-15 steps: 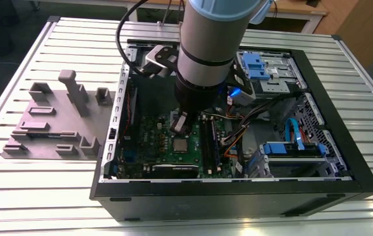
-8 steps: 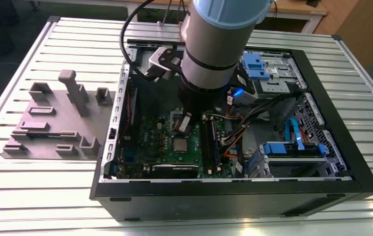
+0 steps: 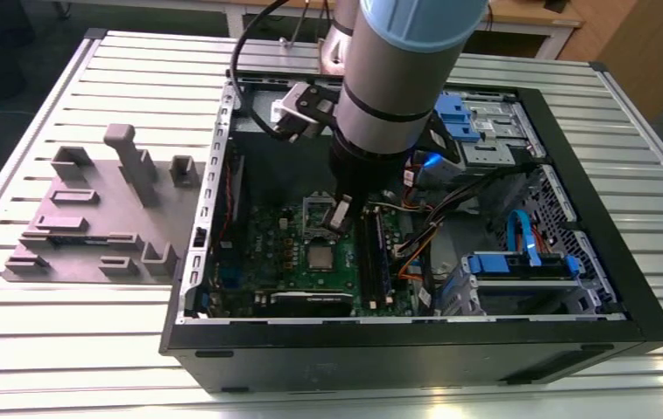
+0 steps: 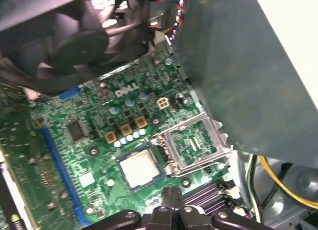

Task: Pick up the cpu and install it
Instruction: 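Close the cpu cover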

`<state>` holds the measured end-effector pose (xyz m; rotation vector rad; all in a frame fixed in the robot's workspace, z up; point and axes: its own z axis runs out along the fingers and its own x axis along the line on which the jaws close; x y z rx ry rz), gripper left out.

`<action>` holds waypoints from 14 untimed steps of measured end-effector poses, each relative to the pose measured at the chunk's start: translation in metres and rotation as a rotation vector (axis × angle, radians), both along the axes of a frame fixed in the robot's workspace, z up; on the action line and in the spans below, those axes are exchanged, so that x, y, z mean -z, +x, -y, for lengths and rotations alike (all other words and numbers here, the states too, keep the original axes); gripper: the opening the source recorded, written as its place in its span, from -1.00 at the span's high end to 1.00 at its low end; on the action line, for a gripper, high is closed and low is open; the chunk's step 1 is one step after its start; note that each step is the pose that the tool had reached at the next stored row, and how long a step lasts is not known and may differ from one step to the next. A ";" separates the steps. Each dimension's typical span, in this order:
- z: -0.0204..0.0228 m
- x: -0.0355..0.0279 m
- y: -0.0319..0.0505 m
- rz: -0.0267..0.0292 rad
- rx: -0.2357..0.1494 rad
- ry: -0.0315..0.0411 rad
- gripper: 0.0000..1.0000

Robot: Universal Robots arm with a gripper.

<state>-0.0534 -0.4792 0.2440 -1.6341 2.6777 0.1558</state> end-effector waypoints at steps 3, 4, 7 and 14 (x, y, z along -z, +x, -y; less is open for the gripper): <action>-0.0029 0.0011 0.0013 -0.0001 0.000 0.0002 0.79; -0.0031 0.0014 0.0014 0.0000 0.000 0.0003 0.79; -0.0031 0.0017 0.0015 -0.0002 0.000 0.0034 0.79; -0.0030 0.0026 0.0015 0.0000 0.000 0.0759 0.79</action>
